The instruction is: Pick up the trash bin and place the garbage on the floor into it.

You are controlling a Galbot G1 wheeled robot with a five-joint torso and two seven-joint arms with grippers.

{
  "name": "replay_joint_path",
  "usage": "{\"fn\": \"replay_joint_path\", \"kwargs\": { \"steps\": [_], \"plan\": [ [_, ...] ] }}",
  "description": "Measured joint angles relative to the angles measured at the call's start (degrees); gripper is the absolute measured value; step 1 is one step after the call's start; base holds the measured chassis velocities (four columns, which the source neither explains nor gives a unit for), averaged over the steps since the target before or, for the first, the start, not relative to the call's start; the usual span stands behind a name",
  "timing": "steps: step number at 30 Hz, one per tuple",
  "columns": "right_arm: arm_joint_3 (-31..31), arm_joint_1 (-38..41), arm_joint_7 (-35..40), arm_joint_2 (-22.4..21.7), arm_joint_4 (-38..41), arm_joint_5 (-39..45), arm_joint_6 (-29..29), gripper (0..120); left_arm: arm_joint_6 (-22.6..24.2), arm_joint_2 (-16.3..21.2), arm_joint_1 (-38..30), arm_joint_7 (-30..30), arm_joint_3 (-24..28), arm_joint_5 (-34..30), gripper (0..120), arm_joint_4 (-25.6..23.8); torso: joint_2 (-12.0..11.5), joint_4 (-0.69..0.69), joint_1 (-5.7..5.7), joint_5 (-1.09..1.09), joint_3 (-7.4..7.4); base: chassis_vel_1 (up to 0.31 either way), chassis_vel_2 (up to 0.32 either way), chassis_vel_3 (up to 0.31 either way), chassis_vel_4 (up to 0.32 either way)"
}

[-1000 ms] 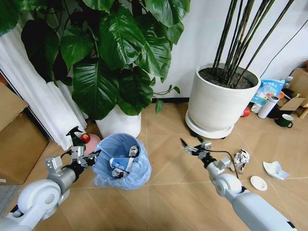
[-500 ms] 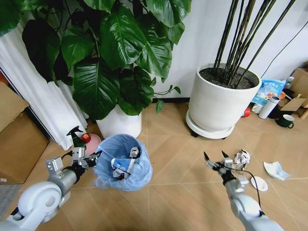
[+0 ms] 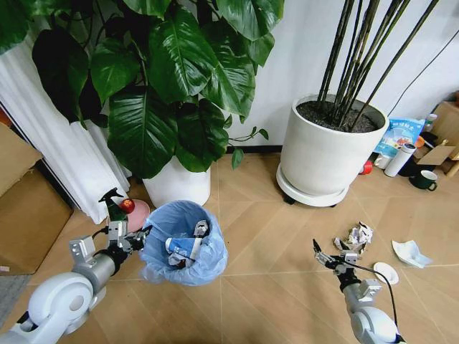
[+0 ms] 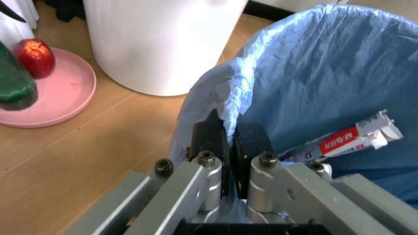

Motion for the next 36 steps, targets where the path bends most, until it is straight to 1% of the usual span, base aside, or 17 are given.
{"fn": "replay_joint_path", "kwargs": {
  "steps": [8,19,27,36],
  "plan": [
    [-0.6,0.2,-0.1,1.1,-0.2,0.3,0.0,100,0.0,0.0,0.5,-0.1,-0.3,0.0,0,-0.2,0.0,0.0,0.0,0.0,0.0,0.0,0.0,0.0,0.0],
    [-0.6,0.4,-0.5,1.1,-0.4,0.9,0.4,100,0.0,0.0,0.2,-0.1,-0.3,0.0,0,0.0,0.0,0.0,0.0,0.0,0.0,0.0,0.0,0.0,0.0],
    [-0.8,0.4,-0.9,1.4,-0.5,1.1,0.6,100,0.0,-0.1,-0.1,-0.2,0.3,0.0,0,0.5,0.0,0.0,0.0,0.0,0.0,-0.078,-0.038,0.068,0.038],
    [-1.2,1.0,-0.8,0.8,-0.5,1.7,0.6,100,0.0,0.1,-0.1,-0.2,0.0,-0.2,0,0.2,0.0,0.0,0.0,0.01,0.0,-0.072,-0.033,0.083,0.026]
  ]
}}
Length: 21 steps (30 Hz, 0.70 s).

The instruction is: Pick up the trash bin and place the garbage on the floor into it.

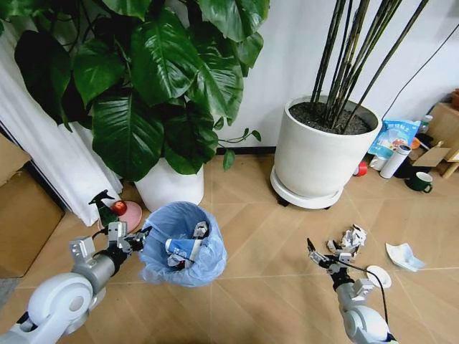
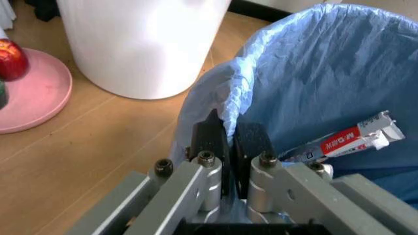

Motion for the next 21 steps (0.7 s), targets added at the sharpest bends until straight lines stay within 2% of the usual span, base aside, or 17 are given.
{"fn": "replay_joint_path", "kwargs": {
  "steps": [21],
  "plan": [
    [0.0,0.0,0.2,-0.2,-0.1,0.8,0.2,100,0.1,0.4,-0.9,0.0,0.3,-0.7,0,0.6,0.0,0.0,0.0,-0.01,0.0,-0.089,-0.036,0.084,0.03]
  ]
}}
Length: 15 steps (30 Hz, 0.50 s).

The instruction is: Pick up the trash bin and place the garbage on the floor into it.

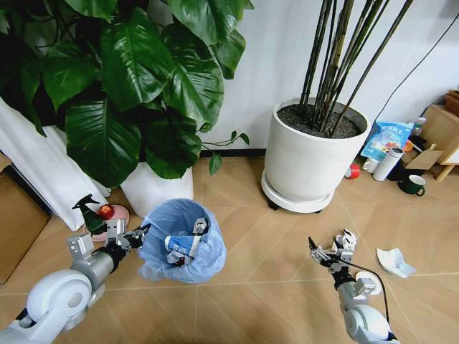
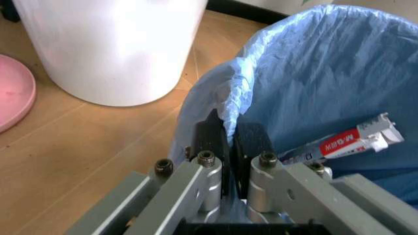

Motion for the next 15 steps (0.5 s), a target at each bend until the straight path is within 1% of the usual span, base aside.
{"fn": "replay_joint_path", "kwargs": {
  "steps": [8,10,15],
  "plan": [
    [-0.3,0.0,0.0,-0.3,0.0,0.7,0.2,100,0.0,-0.1,0.0,0.1,0.0,0.0,0,0.1,0.0,0.01,0.0,0.0,0.0,-0.091,-0.049,0.096,0.061],
    [-0.3,0.1,0.0,-0.4,0.0,0.8,0.2,100,0.0,0.0,-0.2,0.1,0.0,0.0,0,0.2,0.0,0.0,0.0,0.0,0.0,-0.11,-0.103,0.097,0.101],
    [-0.5,0.2,0.0,-0.5,0.0,0.9,0.3,100,0.0,0.0,-0.2,0.0,0.1,0.0,0,0.2,0.0,0.01,0.0,0.01,0.0,-0.105,-0.123,0.099,0.114]
  ]
}}
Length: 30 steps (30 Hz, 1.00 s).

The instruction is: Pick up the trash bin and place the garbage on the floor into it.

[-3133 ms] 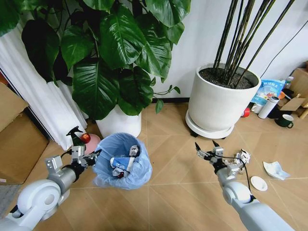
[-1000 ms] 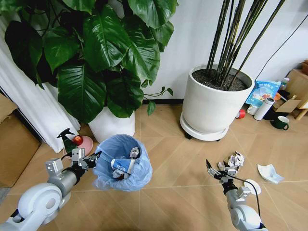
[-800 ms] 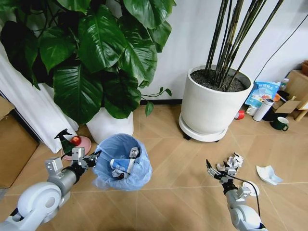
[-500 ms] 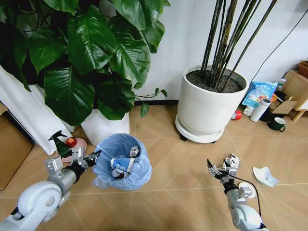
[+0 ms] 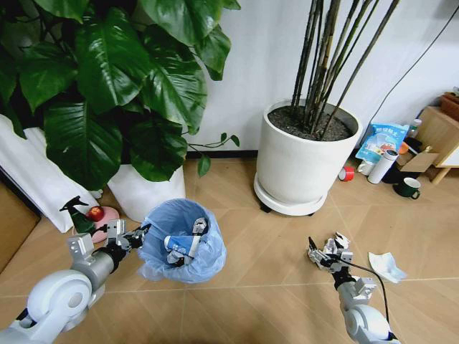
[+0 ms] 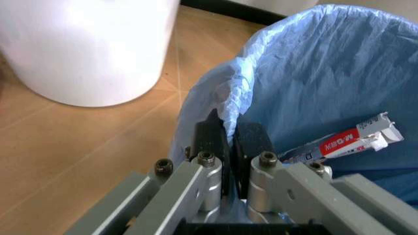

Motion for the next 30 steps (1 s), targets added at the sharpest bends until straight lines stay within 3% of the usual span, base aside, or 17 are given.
{"fn": "replay_joint_path", "kwargs": {
  "steps": [30],
  "plan": [
    [-0.9,-1.3,1.3,0.2,-0.2,-2.1,-0.1,100,0.0,-0.4,0.2,-0.2,-0.1,0.0,0,-0.2,0.0,-0.01,0.0,-0.02,0.0,-0.113,-0.111,0.111,0.117]
  ]
}}
